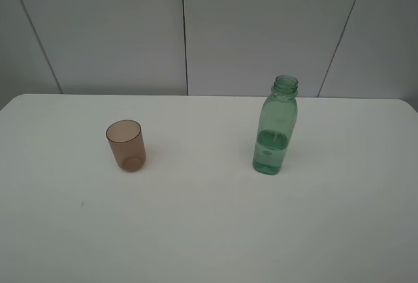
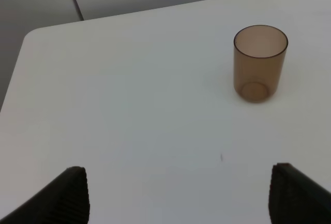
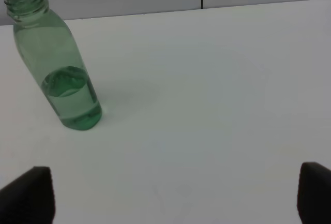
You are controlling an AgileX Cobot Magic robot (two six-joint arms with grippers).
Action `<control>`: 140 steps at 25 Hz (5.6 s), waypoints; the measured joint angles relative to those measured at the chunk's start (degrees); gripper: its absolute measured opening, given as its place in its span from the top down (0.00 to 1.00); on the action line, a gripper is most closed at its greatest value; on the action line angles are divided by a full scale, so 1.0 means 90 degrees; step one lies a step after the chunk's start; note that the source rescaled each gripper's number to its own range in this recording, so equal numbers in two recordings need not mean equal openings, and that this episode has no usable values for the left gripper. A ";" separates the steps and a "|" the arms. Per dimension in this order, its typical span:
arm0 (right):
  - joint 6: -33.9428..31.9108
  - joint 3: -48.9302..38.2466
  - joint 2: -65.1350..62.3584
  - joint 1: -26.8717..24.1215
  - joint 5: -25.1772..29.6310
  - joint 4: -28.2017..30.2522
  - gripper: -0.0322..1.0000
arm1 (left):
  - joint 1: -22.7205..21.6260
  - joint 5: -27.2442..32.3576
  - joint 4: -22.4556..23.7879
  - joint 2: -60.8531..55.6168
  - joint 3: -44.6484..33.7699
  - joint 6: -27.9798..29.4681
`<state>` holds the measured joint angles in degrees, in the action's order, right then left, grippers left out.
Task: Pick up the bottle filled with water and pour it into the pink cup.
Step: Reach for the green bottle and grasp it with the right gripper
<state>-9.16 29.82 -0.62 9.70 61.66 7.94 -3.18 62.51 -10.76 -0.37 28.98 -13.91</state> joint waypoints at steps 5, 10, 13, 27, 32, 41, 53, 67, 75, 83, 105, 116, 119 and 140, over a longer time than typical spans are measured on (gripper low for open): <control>0.0000 0.0000 0.0000 0.0000 0.0000 0.0000 0.00 | 0.0000 0.0000 0.0000 0.0000 0.0000 0.0000; 0.0000 0.0000 0.0000 0.0000 0.0000 0.0000 0.00 | 0.0000 0.0000 0.0000 0.0000 0.0000 0.0000; 0.0000 0.0000 0.0000 0.0000 0.0000 0.0000 0.00 | 0.0000 0.0000 0.0000 0.0000 0.0000 0.0000; 0.0000 0.0000 0.0000 0.0000 0.0000 0.0000 0.00 | 0.0000 0.0000 0.0000 0.0000 0.0000 0.0000; 0.0000 0.0000 0.0000 0.0000 0.0000 0.0012 0.00 | 0.0000 0.0000 0.0000 0.0000 0.0000 0.0000; 0.0000 0.0000 0.0000 0.0000 0.0000 0.0026 0.00 | 0.0000 0.0000 0.0000 0.0000 0.0000 0.0000; 0.0161 0.0585 0.1091 0.0000 -0.0030 0.0026 0.00 | 0.0000 0.0000 0.0000 0.0000 0.0000 0.0000; 0.1323 0.1032 0.3757 0.0000 -0.1378 -0.0882 0.00 | 0.0000 0.0000 0.0000 0.0000 0.0000 0.0000; 0.1625 0.1032 0.5168 0.0686 -0.2089 -0.1188 0.00 | 0.0000 0.0000 0.0000 -0.0005 0.0000 0.0000; 0.1633 0.1032 0.6311 0.1604 -0.2718 -0.1363 0.00 | 0.0000 0.0000 0.0000 -0.0005 0.0000 0.0000; 0.1660 -0.1090 0.8228 0.2222 -0.8740 -0.1323 0.00 | 0.0000 0.0000 0.0000 -0.0005 0.0000 0.0000; 0.1661 -0.1078 0.9671 0.2222 -1.0955 -0.1299 0.00 | 0.0000 0.0000 0.0000 -0.0005 0.0000 0.0000; 0.1661 -0.1039 0.9972 0.2222 -1.1327 -0.1322 0.00 | 0.0000 0.0000 0.0000 -0.0005 0.0000 0.0000; 0.1160 -0.0188 1.1066 0.2222 -1.1716 -0.2127 0.00 | 0.0000 0.0000 0.0000 -0.0005 0.0000 0.0000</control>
<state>1.28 28.12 98.97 29.69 -43.78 -11.20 -3.18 62.51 -10.76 -0.42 28.98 -13.91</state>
